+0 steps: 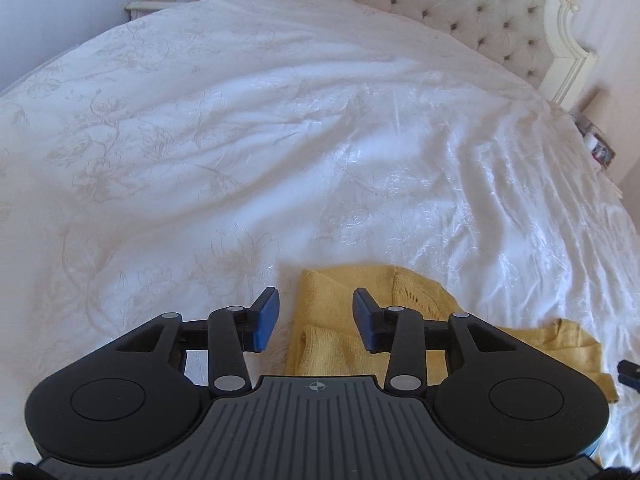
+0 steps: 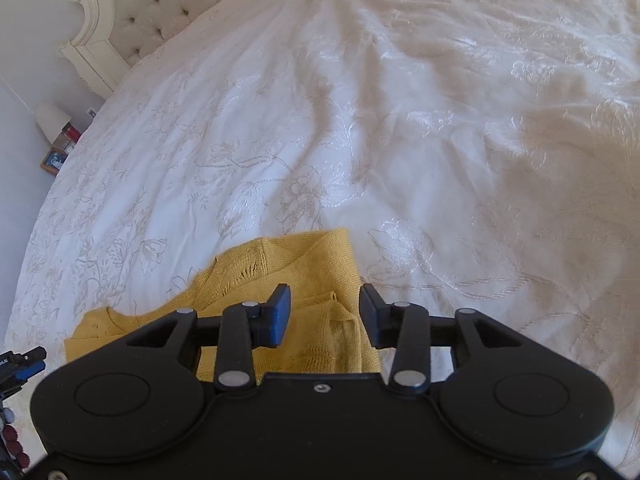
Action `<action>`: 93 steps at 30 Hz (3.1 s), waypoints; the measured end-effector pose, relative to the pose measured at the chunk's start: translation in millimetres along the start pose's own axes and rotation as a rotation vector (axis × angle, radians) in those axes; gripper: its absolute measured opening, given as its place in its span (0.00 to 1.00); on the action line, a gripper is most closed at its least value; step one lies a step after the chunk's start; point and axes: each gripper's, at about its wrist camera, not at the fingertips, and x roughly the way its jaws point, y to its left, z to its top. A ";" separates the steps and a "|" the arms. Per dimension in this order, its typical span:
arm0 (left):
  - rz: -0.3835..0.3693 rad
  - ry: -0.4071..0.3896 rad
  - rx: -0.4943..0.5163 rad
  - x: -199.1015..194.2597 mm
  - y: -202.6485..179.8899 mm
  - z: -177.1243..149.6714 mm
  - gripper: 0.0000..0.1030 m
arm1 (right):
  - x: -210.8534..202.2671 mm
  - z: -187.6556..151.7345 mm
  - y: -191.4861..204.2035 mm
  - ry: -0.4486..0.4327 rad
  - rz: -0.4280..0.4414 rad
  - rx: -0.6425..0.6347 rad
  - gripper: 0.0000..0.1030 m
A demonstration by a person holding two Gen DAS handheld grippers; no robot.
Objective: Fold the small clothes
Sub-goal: 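Fold the held hem toward the collar and release it with the right gripper, then move both grippers open over the folded sweater to reposition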
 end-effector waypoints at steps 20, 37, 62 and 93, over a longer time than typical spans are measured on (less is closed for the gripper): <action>-0.042 0.174 0.263 36.9 -71.1 -69.1 0.40 | 29.7 -69.4 85.3 0.118 0.006 -0.503 0.48; -0.031 0.023 0.224 41.5 -66.3 14.0 0.41 | 23.6 -5.5 84.4 -0.026 0.014 -0.405 0.47; -0.084 0.286 0.251 16.7 -65.0 -108.6 0.58 | 53.4 12.7 86.7 0.015 -0.045 -0.390 0.54; 0.022 0.407 0.229 -31.4 -56.7 -191.5 0.90 | -56.2 -149.7 6.1 0.326 -0.117 -0.264 0.79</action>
